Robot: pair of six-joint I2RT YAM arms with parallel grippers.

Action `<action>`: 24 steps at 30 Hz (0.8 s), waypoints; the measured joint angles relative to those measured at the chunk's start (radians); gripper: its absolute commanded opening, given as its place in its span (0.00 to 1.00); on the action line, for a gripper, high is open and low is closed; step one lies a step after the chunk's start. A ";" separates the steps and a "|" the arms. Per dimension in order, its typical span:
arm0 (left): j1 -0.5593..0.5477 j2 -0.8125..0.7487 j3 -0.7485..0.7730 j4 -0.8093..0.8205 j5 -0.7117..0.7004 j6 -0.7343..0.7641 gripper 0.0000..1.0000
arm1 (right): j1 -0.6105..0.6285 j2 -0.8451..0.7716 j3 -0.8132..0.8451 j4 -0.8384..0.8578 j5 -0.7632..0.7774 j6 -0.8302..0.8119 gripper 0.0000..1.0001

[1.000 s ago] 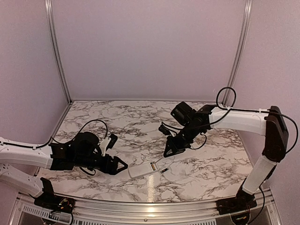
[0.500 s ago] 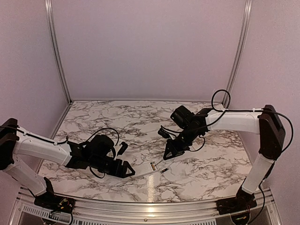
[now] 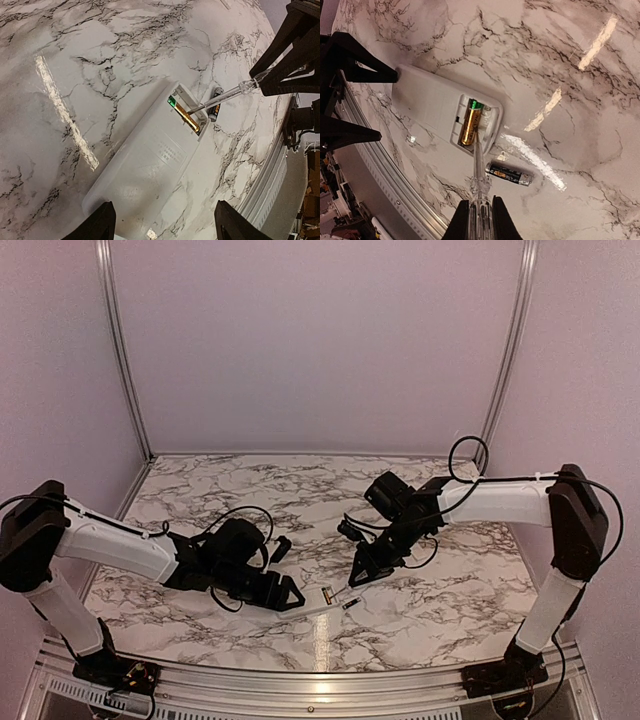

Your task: Unload the batteries from the remote control

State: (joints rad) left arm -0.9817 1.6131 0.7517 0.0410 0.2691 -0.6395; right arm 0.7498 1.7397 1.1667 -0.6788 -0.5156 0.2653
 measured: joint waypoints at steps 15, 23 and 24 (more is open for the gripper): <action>0.006 0.012 0.077 -0.128 -0.068 0.034 0.75 | -0.002 0.000 -0.004 0.009 -0.001 0.038 0.00; 0.006 -0.075 0.050 -0.214 -0.080 0.030 0.74 | 0.004 -0.015 -0.007 -0.030 0.014 0.081 0.00; 0.006 -0.075 0.047 -0.223 -0.081 0.030 0.74 | 0.005 -0.019 -0.008 -0.038 0.017 0.086 0.00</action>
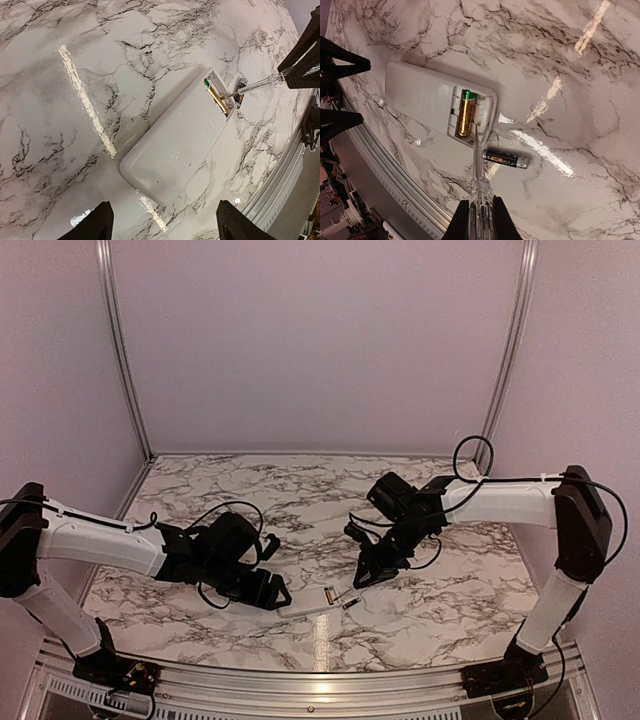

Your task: Unload the batteries from the remote control

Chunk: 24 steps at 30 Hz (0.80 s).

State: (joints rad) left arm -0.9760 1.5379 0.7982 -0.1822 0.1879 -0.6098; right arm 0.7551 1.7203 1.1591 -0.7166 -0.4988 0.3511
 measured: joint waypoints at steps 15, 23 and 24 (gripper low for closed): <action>0.000 0.062 0.002 -0.014 0.008 -0.015 0.73 | 0.047 -0.037 -0.019 -0.040 0.016 0.065 0.00; 0.000 0.137 0.061 -0.018 0.014 -0.011 0.72 | 0.047 -0.042 -0.003 -0.051 0.051 0.070 0.00; 0.000 0.143 0.071 -0.019 0.013 -0.011 0.72 | 0.047 -0.043 -0.001 -0.049 0.056 0.072 0.00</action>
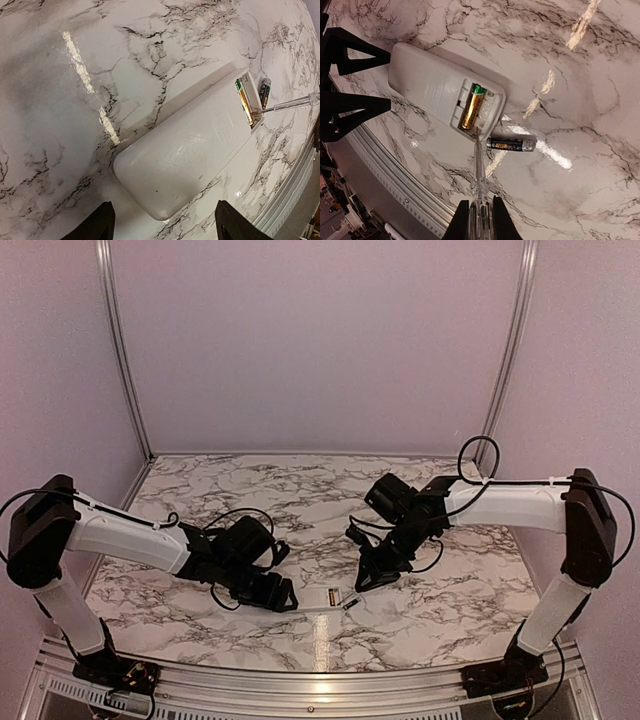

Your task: Unload the batteries from the remote control

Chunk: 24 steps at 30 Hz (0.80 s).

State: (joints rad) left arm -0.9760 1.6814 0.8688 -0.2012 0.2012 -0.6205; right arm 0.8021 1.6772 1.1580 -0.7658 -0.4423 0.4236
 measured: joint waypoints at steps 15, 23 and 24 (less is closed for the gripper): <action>0.000 0.039 0.036 -0.015 0.000 0.007 0.60 | -0.004 0.000 0.003 0.068 0.002 0.037 0.00; 0.002 0.054 0.050 -0.019 -0.002 0.005 0.52 | -0.009 0.008 0.003 0.090 0.006 0.042 0.00; 0.003 0.055 0.050 -0.021 -0.002 0.004 0.50 | -0.009 0.008 0.003 0.092 0.007 0.043 0.00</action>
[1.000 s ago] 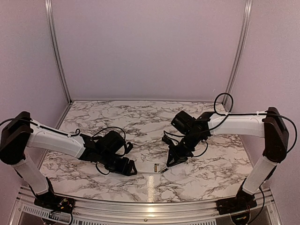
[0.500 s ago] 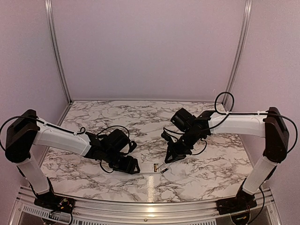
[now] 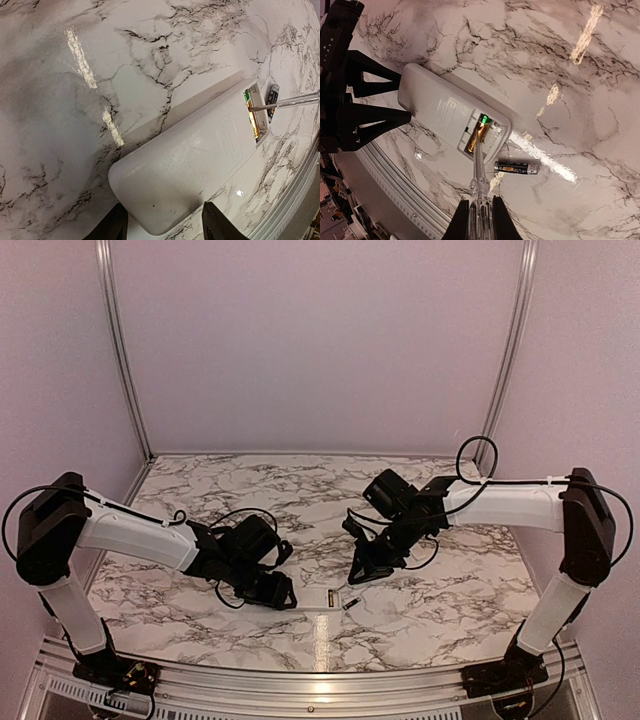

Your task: Unload the batteries from the remote control

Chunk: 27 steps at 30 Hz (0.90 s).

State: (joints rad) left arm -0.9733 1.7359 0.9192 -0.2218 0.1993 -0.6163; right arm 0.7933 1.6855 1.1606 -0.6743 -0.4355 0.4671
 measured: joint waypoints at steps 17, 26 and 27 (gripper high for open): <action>0.001 0.014 0.014 -0.016 -0.013 -0.005 0.42 | -0.001 -0.016 0.006 -0.045 0.055 0.005 0.00; 0.001 0.017 0.017 -0.017 -0.017 -0.005 0.42 | -0.002 -0.017 0.006 -0.056 0.062 0.005 0.00; 0.001 0.017 0.017 -0.018 -0.017 -0.005 0.42 | -0.002 -0.017 0.005 -0.052 0.059 0.004 0.00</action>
State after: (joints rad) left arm -0.9722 1.7527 0.9363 -0.2394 0.1822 -0.6209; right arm 0.7918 1.6684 1.1660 -0.7261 -0.3767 0.4713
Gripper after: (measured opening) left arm 0.422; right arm 0.118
